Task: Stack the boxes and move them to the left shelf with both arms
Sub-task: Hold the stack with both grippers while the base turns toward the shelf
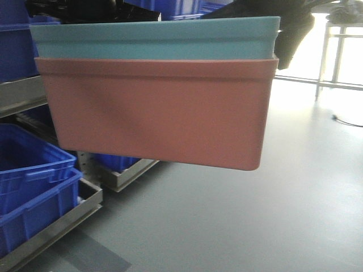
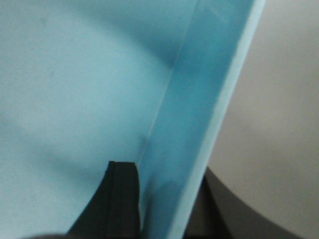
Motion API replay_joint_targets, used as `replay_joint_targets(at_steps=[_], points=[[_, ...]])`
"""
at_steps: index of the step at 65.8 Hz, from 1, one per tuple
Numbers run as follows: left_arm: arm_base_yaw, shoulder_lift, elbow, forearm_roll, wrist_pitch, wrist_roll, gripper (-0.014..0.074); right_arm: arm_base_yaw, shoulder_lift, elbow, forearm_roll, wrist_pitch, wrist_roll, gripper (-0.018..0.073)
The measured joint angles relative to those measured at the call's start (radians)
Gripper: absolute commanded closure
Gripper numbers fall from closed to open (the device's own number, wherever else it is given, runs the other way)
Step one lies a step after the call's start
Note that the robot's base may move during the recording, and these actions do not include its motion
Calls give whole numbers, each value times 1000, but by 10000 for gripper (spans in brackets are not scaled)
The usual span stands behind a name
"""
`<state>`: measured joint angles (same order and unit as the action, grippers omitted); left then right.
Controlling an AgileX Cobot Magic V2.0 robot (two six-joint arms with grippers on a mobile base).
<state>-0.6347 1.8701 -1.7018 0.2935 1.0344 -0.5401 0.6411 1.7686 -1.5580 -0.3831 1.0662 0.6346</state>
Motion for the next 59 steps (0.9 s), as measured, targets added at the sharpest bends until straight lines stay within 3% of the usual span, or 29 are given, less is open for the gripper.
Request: replay_joint_targets(at_steps=[59], points=[[0,0,0,0,2,0,599,0,0,0,2,-2,0,503]])
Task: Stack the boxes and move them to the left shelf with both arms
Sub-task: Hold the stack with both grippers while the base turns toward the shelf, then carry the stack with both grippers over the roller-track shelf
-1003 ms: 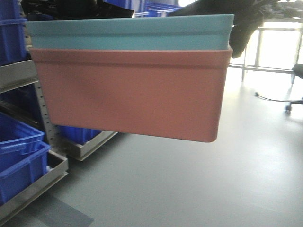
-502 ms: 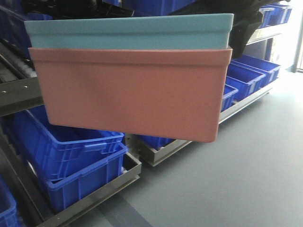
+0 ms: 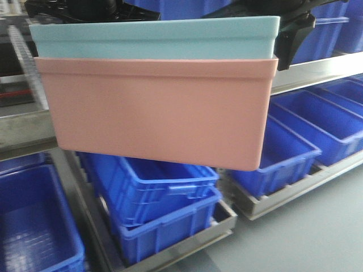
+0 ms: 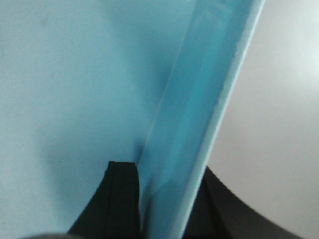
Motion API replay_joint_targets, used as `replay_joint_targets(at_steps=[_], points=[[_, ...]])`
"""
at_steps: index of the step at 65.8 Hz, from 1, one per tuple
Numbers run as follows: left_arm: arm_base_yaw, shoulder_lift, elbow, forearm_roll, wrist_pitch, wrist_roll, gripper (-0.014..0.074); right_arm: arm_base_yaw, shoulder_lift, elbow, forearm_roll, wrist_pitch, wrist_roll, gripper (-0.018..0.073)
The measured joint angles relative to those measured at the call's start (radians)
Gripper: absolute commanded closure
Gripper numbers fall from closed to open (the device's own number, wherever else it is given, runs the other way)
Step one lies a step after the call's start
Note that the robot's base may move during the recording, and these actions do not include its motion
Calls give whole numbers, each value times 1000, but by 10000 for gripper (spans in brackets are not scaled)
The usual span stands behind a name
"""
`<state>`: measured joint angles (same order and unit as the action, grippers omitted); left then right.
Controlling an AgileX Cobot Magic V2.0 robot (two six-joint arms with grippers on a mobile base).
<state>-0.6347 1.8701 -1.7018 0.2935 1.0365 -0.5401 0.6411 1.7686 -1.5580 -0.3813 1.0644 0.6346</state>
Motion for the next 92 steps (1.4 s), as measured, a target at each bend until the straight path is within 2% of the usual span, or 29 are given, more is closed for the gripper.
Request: replay_joint_targets(at_steps=[92], points=[[0,0,0,0,3,0,599,0,0,0,0,0,0,503]])
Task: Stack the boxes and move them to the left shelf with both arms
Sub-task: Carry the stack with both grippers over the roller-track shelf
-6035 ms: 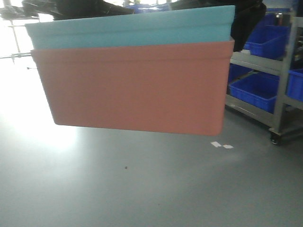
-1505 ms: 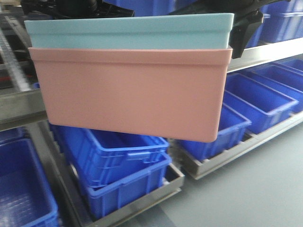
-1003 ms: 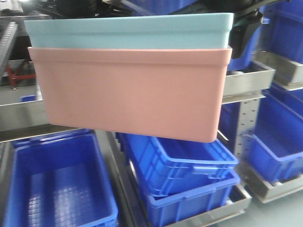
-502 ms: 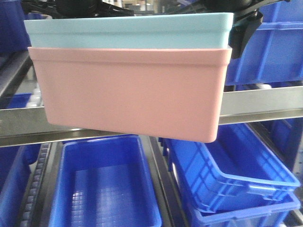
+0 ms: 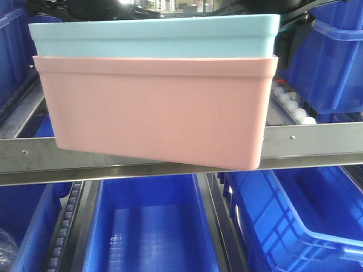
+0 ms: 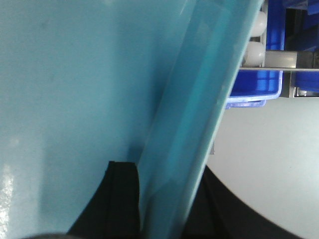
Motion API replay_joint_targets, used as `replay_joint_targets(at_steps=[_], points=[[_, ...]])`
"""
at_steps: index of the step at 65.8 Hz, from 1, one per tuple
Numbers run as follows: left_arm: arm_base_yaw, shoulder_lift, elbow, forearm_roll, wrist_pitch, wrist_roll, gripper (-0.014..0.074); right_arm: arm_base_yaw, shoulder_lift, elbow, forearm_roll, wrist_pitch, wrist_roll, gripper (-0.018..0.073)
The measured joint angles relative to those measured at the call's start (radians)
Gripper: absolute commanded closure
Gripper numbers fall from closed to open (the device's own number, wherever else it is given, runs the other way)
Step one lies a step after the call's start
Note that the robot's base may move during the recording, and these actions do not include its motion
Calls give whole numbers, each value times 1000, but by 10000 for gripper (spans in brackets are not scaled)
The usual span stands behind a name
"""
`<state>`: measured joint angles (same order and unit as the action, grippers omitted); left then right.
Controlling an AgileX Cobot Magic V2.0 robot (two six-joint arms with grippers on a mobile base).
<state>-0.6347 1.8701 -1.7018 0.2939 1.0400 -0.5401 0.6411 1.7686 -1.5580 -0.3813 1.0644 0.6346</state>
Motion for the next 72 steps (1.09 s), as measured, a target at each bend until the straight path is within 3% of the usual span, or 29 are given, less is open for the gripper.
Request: replay_joint_targets(at_steps=[72], points=[[0,0,0,0,0,0,599,0,0,0,0,0,0,503]])
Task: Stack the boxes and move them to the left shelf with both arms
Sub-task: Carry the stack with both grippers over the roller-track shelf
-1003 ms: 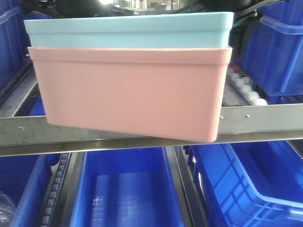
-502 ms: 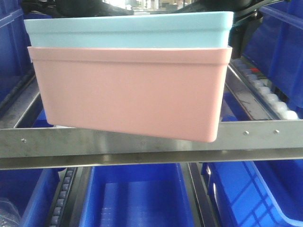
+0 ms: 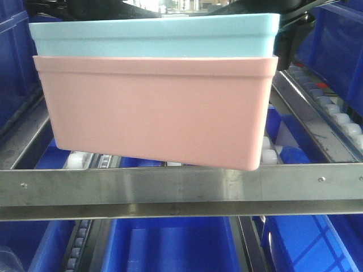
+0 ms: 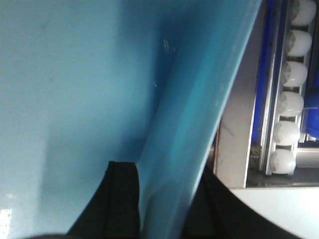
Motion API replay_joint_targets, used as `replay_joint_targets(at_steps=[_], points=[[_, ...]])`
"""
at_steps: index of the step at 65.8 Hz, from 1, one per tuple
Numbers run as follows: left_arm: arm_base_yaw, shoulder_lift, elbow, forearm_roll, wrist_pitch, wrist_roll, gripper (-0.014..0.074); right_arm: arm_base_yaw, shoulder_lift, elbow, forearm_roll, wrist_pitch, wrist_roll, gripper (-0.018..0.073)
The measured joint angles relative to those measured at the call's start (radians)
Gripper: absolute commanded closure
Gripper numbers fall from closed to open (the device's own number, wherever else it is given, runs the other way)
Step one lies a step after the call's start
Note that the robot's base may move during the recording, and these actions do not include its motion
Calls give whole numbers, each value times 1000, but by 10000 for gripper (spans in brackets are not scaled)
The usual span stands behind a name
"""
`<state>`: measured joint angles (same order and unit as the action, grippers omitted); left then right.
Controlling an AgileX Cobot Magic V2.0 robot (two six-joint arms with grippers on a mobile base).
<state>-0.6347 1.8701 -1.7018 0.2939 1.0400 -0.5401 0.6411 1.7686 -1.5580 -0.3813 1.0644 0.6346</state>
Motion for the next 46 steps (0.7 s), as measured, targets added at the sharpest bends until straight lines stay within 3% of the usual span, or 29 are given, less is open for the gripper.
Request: replay_joint_targets(at_steps=[46], points=[[0,0,0,0,0,0,599,0,0,0,0,0,0,503]])
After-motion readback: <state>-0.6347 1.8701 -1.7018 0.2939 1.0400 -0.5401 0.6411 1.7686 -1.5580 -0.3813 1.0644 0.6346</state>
